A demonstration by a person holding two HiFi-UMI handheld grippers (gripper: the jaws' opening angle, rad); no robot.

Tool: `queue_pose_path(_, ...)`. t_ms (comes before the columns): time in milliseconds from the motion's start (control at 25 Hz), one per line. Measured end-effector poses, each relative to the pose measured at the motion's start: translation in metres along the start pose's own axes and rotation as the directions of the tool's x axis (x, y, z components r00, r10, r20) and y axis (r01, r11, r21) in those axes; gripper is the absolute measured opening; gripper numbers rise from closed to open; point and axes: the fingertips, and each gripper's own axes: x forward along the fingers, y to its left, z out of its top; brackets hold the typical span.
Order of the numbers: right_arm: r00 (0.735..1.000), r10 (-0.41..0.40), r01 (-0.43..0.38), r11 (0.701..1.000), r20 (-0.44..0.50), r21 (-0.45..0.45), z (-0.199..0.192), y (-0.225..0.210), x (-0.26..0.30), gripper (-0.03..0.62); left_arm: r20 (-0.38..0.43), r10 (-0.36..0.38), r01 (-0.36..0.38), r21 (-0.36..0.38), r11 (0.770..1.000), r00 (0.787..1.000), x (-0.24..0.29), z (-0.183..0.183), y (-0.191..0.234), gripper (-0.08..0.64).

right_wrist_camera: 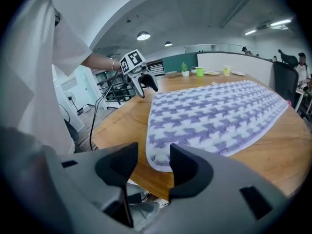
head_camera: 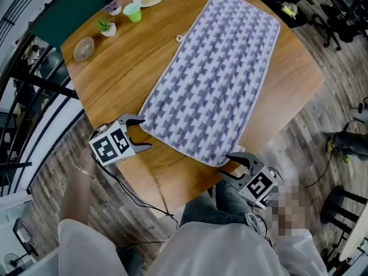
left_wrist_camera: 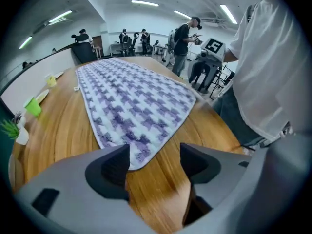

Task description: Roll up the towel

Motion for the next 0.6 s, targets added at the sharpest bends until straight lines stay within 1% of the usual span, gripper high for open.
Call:
queue_pose_path(120,0.999,0.013,-0.014,1.000,-0.047,-0.024,-0.007,0.000,0.011,0.194,-0.077,-0.014,0.018,0.051,0.999,0.997,0.009,-0.014,0.004,0.297)
queue_pose_path(160,0.998,0.015,-0.017,0.999,-0.069,-0.031,-0.010,-0.001,0.013,0.191,-0.089,-0.017,0.022,0.060,0.998,0.996,0.010,-0.016,0.006,0.284)
queue_pose_path(280,0.993,0.026,-0.030,0.999,-0.118,-0.038,-0.016,-0.002,0.018,0.182,-0.095,-0.027,0.034,0.074,0.997,0.995,0.011,-0.016,0.013,0.251)
queue_pose_path(360,0.989,0.035,-0.041,0.999,-0.141,-0.036,-0.021,0.000,0.023,0.174,-0.112,-0.035,0.046,0.097,0.994,0.993,0.012,-0.018,0.015,0.221)
queue_pose_path(600,0.978,0.022,-0.038,0.997,-0.206,-0.073,-0.032,-0.005,0.035,0.141,-0.166,-0.051,0.075,0.144,0.987,0.985,0.020,-0.028,0.023,0.182)
